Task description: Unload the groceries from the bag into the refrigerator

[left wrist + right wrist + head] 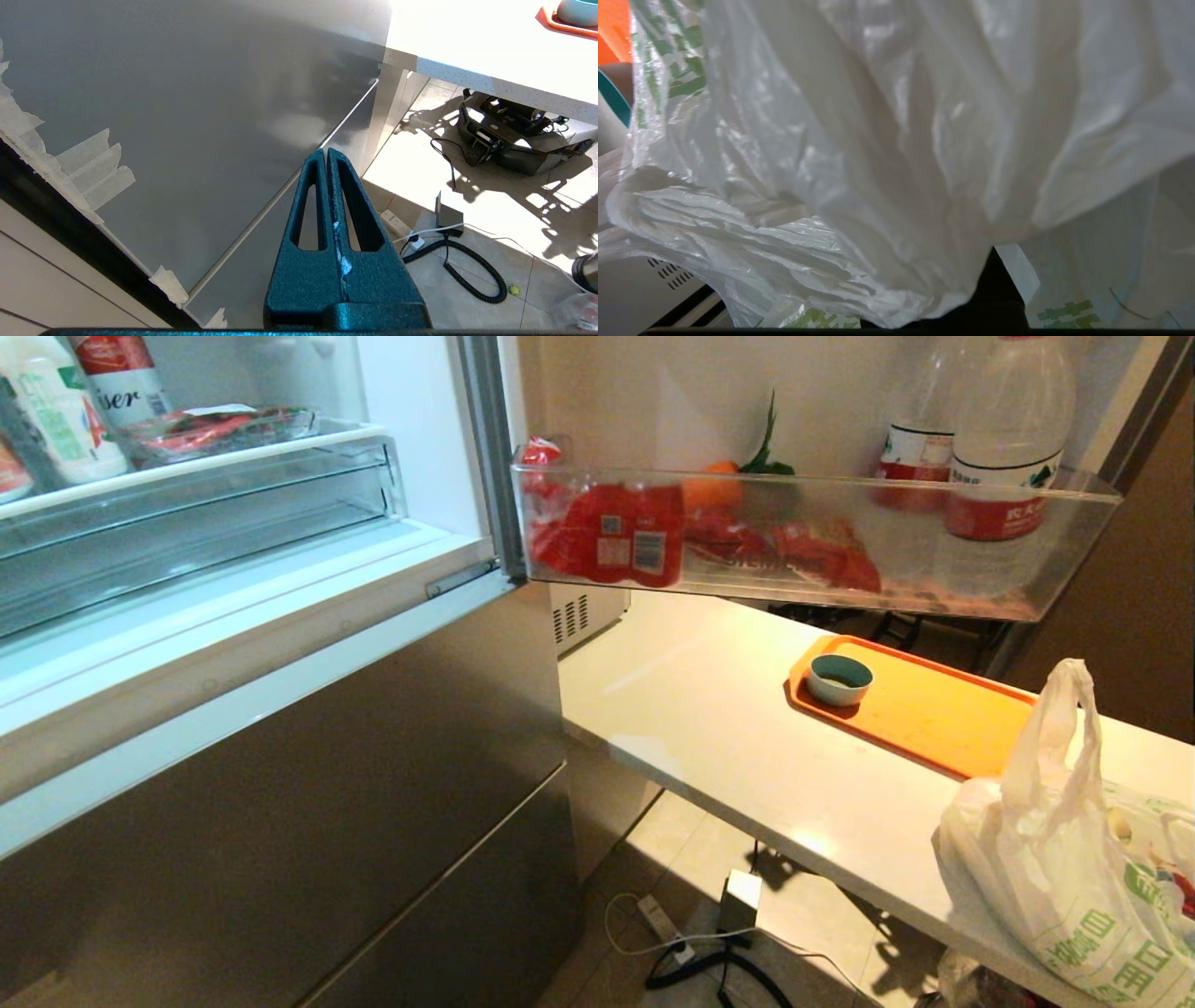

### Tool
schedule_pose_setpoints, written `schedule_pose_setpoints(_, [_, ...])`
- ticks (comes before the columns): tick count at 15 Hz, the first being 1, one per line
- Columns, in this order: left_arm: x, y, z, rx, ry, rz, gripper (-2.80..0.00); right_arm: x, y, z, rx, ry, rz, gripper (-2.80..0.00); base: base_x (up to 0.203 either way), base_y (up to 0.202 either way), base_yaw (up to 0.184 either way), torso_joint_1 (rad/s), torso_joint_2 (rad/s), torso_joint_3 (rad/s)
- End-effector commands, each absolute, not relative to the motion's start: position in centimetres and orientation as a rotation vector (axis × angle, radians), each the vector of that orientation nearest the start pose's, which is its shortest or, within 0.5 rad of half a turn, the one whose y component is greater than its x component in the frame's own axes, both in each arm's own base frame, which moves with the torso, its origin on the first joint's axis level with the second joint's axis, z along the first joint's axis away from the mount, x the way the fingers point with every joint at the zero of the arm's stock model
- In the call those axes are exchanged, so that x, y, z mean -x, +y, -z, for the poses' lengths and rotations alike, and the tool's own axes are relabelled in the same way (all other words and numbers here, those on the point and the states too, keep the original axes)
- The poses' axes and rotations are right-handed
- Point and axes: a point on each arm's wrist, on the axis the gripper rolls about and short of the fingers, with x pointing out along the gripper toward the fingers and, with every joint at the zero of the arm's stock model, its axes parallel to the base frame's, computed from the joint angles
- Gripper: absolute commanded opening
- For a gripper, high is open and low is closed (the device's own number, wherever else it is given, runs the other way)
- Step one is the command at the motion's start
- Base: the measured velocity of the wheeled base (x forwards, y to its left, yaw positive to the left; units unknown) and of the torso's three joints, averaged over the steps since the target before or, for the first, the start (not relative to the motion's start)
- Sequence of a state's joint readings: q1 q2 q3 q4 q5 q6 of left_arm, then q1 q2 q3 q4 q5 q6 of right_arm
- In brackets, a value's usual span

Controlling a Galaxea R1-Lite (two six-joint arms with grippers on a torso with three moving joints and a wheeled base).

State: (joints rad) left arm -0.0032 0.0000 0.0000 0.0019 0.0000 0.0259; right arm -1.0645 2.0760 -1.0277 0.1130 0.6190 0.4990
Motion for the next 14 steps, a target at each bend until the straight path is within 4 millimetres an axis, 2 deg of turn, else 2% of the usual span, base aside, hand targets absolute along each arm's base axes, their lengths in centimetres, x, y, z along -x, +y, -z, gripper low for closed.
schedule_pose_setpoints(1, [2.3, 0.0, -7.5, -0.026, 0.001, 0.003, -2.80, -17.5, -28.7, -6.2, -1.333, 0.684, 0.596, -2.80, 0.000, 0.000, 0.000, 0.000, 0.00, 0.000])
schedule_pose_setpoints(8, [2.3, 0.0, -7.5, -0.026, 0.001, 0.003, -2.80, -18.6, -29.3, -6.0, -1.313, 0.687, 0.588, -2.80, 0.000, 0.000, 0.000, 0.000, 0.00, 0.000])
schedule_pose_setpoints(9, [2.3, 0.0, -7.5, -0.026, 0.001, 0.003, -2.80, -18.6, -29.3, -6.1, -1.310, 0.686, 0.588, 0.00, 0.000, 0.000, 0.000, 0.000, 0.00, 0.000])
schedule_pose_setpoints(14, [2.3, 0.0, -7.5, -0.026, 0.001, 0.003, -2.80, -18.6, -29.3, -6.1, -1.308, 0.683, 0.582, 0.00, 0.000, 0.000, 0.000, 0.000, 0.00, 0.000])
